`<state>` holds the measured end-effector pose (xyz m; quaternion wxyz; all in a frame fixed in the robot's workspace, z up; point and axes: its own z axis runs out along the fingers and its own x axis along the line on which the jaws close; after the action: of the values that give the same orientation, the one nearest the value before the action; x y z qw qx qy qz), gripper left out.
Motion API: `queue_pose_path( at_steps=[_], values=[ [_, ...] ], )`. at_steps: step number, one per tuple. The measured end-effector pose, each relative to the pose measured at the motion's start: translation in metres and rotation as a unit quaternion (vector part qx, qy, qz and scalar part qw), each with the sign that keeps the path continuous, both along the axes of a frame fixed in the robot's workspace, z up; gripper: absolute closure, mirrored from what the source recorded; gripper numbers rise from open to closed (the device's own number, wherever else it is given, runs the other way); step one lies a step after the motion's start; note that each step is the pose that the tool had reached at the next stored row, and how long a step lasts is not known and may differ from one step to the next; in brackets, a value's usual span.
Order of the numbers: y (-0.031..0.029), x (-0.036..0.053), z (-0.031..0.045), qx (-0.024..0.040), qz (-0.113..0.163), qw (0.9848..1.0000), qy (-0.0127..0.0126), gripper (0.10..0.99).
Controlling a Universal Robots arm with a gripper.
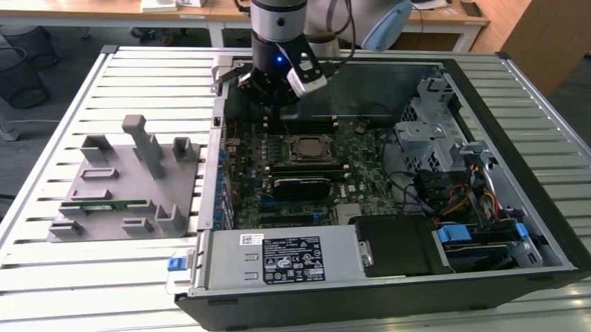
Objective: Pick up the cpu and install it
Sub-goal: 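Install the first cpu locking lever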
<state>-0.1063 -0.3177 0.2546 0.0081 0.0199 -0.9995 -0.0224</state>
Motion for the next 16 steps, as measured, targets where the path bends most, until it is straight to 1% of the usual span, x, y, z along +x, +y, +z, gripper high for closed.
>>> queue_pose_path(
  at_steps=[4,9,13,16],
  values=[
    [0.0040,-0.0003,0.0003,0.0000,0.000,1.0000,-0.0005,0.980],
    [0.0046,0.0003,0.0004,0.0007,0.000,1.0000,-0.0006,0.980],
    [0.0046,0.0050,0.0004,0.0012,0.000,1.0000,-0.0006,0.980],
    [0.0046,0.0113,0.0004,0.0015,0.000,1.0000,-0.0006,0.980]
  ],
)
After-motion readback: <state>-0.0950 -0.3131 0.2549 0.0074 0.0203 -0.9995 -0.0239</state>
